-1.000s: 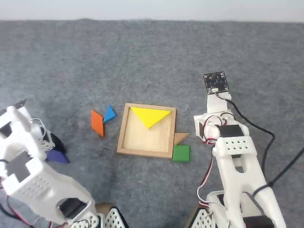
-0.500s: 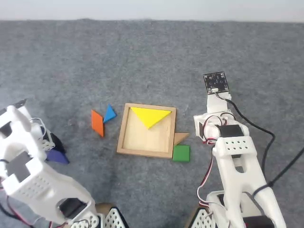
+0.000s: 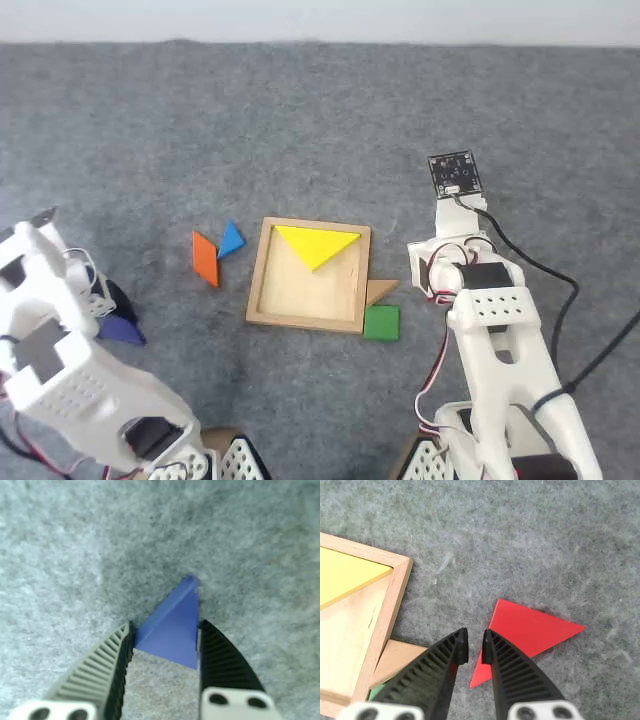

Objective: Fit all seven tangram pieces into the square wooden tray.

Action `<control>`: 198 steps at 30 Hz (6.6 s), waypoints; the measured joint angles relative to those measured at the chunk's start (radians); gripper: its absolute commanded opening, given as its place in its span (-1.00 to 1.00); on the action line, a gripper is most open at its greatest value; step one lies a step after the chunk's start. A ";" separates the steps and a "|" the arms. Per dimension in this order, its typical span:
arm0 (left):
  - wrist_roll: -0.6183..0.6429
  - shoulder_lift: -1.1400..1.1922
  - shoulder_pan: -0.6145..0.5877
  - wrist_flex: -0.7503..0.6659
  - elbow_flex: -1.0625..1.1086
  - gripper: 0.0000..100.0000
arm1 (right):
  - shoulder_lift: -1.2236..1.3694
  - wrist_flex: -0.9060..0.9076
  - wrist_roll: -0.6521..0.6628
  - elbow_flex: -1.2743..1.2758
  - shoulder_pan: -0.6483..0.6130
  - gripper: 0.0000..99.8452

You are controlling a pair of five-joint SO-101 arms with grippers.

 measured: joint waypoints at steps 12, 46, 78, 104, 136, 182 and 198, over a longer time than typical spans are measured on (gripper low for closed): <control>-0.005 -0.084 0.035 0.048 0.012 -0.72 | 0.000 0.000 0.000 0.000 0.000 -0.88; 0.041 -0.160 0.009 -0.075 0.160 -0.54 | 0.000 0.000 0.000 0.000 0.000 -0.88; -0.347 -0.040 0.012 -0.157 0.064 -0.48 | 0.000 0.000 0.000 0.012 0.000 -0.88; -0.310 -0.043 0.014 -0.157 0.071 -0.62 | 0.000 0.000 0.000 0.012 0.000 -0.88; -0.310 -0.048 0.020 -0.157 0.071 -0.70 | 0.000 0.000 0.000 0.012 0.000 -0.88; -0.279 -0.295 0.012 -0.259 0.288 -0.41 | 0.000 0.000 0.000 0.012 0.000 -0.88; -0.293 -0.253 -0.002 -0.261 0.287 -0.41 | 0.000 0.000 0.000 0.012 0.000 -0.88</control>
